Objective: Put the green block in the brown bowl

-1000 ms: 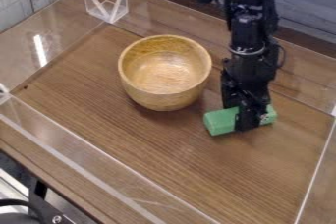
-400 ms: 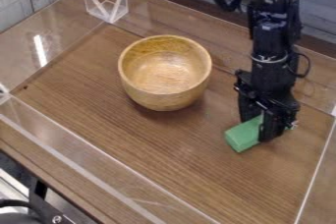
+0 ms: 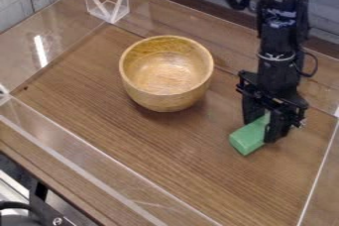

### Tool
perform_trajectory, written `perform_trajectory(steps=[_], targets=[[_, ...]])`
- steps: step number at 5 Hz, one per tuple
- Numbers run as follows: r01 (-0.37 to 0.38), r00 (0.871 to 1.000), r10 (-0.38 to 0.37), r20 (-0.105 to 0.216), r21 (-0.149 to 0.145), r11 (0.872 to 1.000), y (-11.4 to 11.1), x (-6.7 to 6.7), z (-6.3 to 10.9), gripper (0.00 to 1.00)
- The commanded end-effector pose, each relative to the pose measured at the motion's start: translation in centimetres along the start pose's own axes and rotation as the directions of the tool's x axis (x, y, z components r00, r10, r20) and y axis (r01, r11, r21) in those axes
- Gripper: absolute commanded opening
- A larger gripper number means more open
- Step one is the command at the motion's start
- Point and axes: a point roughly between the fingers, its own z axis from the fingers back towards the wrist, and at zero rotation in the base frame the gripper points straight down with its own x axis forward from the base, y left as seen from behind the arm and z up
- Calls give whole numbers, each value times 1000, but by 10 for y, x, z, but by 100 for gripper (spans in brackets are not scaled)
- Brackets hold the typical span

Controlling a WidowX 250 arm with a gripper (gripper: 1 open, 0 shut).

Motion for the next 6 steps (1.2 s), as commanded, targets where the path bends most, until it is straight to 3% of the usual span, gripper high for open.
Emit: perform_trajectory(steps=[1, 2, 4, 5, 6], targets=[[-11, 1000, 11, -4, 16, 1000, 7, 2, 7, 0], [-23, 1000, 24, -19, 26, 999, 15, 1, 9, 0], [-6, 999, 8, -53, 29, 1000, 15, -18, 7, 0], [-46, 997, 48, -61, 22, 999, 16, -22, 10, 0], [-39, 999, 40, -35, 41, 998, 16, -27, 27, 0]])
